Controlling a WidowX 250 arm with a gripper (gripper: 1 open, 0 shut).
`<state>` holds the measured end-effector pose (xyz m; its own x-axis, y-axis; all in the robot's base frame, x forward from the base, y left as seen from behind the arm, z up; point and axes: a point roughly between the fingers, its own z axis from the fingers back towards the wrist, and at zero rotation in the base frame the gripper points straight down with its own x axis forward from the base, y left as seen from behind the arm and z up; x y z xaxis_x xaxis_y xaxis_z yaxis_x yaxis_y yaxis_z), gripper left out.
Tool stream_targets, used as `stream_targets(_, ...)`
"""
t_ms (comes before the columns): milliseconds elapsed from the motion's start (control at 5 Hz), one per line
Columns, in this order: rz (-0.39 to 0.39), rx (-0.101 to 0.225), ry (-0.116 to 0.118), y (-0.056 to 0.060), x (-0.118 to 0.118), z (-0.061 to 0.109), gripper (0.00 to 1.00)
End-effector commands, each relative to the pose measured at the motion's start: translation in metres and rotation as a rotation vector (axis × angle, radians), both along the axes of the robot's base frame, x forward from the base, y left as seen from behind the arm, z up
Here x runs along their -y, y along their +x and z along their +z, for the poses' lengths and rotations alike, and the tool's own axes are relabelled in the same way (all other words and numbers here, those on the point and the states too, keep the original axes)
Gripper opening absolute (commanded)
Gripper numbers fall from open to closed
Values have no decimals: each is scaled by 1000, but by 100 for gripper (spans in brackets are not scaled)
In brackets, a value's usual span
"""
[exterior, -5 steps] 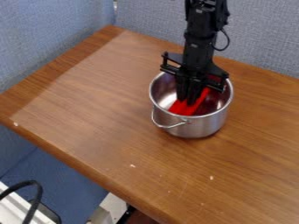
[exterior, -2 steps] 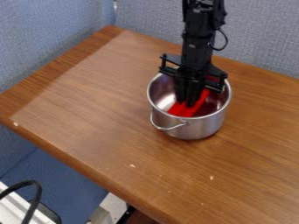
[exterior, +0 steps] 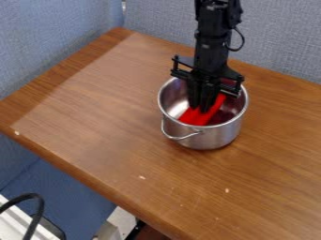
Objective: Move the red object from the metal pot to the table
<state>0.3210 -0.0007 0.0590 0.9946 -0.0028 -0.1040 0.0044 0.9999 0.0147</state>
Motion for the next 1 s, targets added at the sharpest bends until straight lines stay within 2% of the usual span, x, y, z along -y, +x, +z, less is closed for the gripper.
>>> stream_targets(0, 9, 122, -10, 10, -6, 40, 0)
stream_targets(600, -14, 134, -48, 8, -1, 51, 0)
stream_targets(800, -25, 138, -54, 6, 1, 55, 0)
